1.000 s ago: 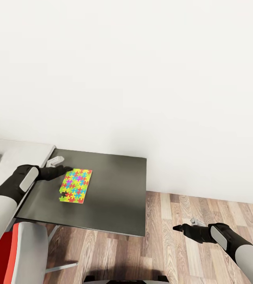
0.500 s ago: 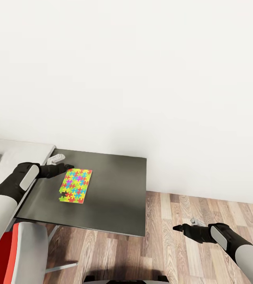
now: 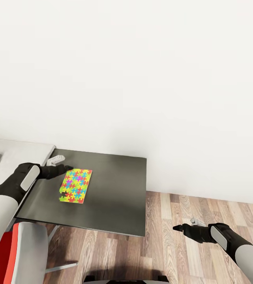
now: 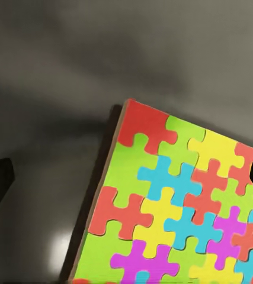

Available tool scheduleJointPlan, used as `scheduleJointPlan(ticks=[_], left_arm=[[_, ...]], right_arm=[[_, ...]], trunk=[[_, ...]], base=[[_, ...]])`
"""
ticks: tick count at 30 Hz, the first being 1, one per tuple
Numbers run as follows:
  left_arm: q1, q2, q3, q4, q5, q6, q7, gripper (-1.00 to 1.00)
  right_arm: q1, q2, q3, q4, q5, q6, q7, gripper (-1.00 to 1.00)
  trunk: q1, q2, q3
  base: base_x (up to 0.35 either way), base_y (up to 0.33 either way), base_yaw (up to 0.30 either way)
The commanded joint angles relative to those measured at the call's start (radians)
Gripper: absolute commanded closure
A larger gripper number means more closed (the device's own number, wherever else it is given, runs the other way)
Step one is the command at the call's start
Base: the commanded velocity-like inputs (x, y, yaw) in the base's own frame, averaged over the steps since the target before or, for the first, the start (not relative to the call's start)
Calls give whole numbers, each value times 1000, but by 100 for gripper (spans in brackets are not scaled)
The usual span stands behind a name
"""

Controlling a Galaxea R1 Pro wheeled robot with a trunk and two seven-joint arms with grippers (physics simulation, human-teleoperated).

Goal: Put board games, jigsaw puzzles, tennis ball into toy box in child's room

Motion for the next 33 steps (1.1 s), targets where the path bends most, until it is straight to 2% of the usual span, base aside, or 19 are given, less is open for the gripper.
scheduleJointPlan(ticks=[1, 9, 19, 29, 33], left_arm=[[-1, 1, -3, 3, -3, 3, -3, -100], [0, -2, -5, 22, -6, 10, 0, -100], [1, -4, -35, 25, -68, 25, 0, -100], [1, -6, -43, 65, -84, 26, 1, -100], [1, -19, -44, 68, -88, 26, 2, -100]], right_arm=[[-1, -1, 4, -1, -3, 4, 2, -100], [-1, -1, 3, -1, -4, 6, 2, -100], [-1, -1, 3, -1, -5, 6, 2, -100], [-1, -1, 3, -1, -5, 7, 2, -100], [-1, -1, 3, -1, -5, 9, 1, -100]], trunk=[[1, -2, -1], [1, -2, -1], [1, -2, -1], [1, -2, -1], [1, -2, -1]], base=[[0, 0, 0], [0, 0, 0], [0, 0, 0], [0, 0, 0], [0, 0, 0]])
